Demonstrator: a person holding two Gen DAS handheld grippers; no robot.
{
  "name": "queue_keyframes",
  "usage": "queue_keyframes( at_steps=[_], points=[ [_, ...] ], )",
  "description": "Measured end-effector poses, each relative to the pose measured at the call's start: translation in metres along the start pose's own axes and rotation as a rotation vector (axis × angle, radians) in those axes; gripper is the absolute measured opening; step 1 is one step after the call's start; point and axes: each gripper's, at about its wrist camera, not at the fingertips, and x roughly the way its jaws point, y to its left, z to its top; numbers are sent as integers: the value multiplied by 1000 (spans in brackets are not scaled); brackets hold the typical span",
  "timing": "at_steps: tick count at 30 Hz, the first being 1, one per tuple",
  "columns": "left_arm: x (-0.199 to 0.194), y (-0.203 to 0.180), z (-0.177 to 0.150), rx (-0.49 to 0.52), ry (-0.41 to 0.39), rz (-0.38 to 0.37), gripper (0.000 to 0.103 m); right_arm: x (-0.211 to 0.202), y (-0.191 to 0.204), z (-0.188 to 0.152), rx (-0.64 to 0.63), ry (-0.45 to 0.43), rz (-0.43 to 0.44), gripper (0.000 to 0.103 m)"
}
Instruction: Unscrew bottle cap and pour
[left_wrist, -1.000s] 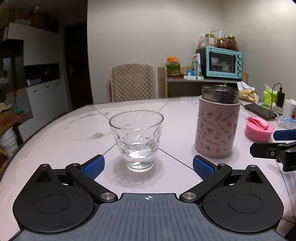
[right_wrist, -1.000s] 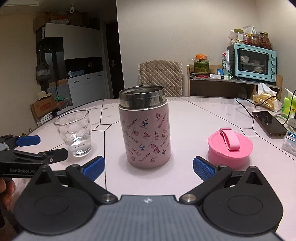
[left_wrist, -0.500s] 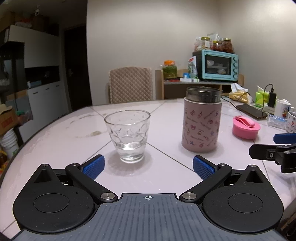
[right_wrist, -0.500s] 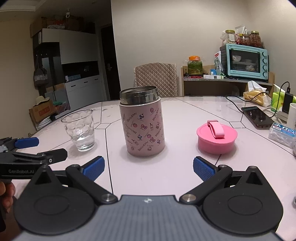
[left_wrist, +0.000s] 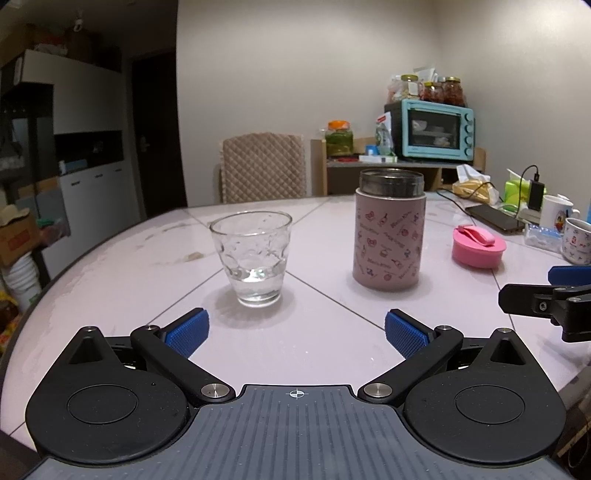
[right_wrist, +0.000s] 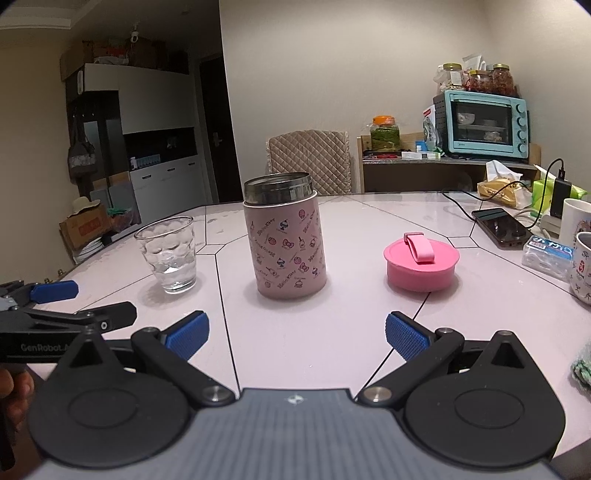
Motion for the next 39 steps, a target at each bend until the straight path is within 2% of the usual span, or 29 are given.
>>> queue_keyframes(
  at_steps=[21,39],
  points=[
    [-43,-15,-2,21,-40,-5,103,-39,4,-7,14,-38,-8,103],
    [-52,-13,2,21,-62,-5,103,-44,11,-5,11,-44,5,103]
  ],
)
